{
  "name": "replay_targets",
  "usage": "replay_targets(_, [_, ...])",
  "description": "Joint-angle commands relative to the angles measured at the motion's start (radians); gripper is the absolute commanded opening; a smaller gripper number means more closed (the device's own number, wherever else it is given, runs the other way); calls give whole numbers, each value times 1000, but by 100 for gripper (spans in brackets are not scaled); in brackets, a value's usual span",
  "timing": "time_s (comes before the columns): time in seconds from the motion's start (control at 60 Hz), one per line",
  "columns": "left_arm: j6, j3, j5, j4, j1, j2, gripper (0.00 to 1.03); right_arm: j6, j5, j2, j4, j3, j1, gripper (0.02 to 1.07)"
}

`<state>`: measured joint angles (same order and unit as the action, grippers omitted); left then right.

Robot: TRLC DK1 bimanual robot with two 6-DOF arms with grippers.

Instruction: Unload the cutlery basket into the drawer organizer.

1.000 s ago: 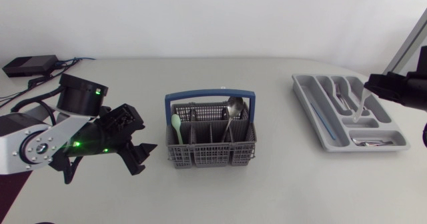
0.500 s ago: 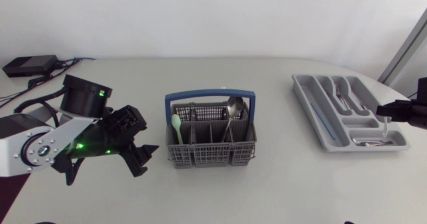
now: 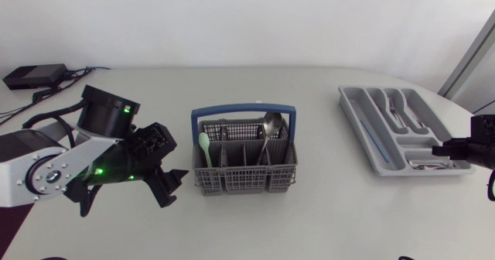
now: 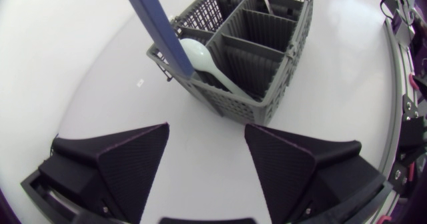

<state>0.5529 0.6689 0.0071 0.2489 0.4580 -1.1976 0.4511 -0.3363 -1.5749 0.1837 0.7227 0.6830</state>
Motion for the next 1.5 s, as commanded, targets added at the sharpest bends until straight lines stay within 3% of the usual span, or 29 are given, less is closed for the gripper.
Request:
replay_targets(0.0, [-21,24,-18,12,13,12,79,43,6,-50,20,15,13,8])
replay_targets(0.433, [-30,35,-35,21,34,12,79,150,17,-82,148,-69,13,10])
replay_targets(0.667, [-28,31,-35,27,33,18,79,159,23,-80,145,-83,13,11])
replay_targets(0.733, [-28,31,-35,29,33,18,79,161,37,-74,145,-101,12,17])
replay_targets(0.867, [-28,34,-35,30,34,20,79,164,51,-39,129,-138,10,39])
replay_targets(0.983, [-28,41,-36,36,41,20,79,166,51,9,119,-170,0,41])
replay_targets(1.05, [-30,44,-41,39,48,20,79,164,51,33,85,-169,0,53])
replay_targets(1.25, [-36,44,-58,41,67,21,79,141,66,116,26,-152,-25,68])
replay_targets(1.35, [-36,49,-59,50,67,27,79,115,66,191,-61,-123,-37,76])
replay_targets(1.483, [-36,55,-59,55,67,29,79,86,48,335,-236,-74,-97,80])
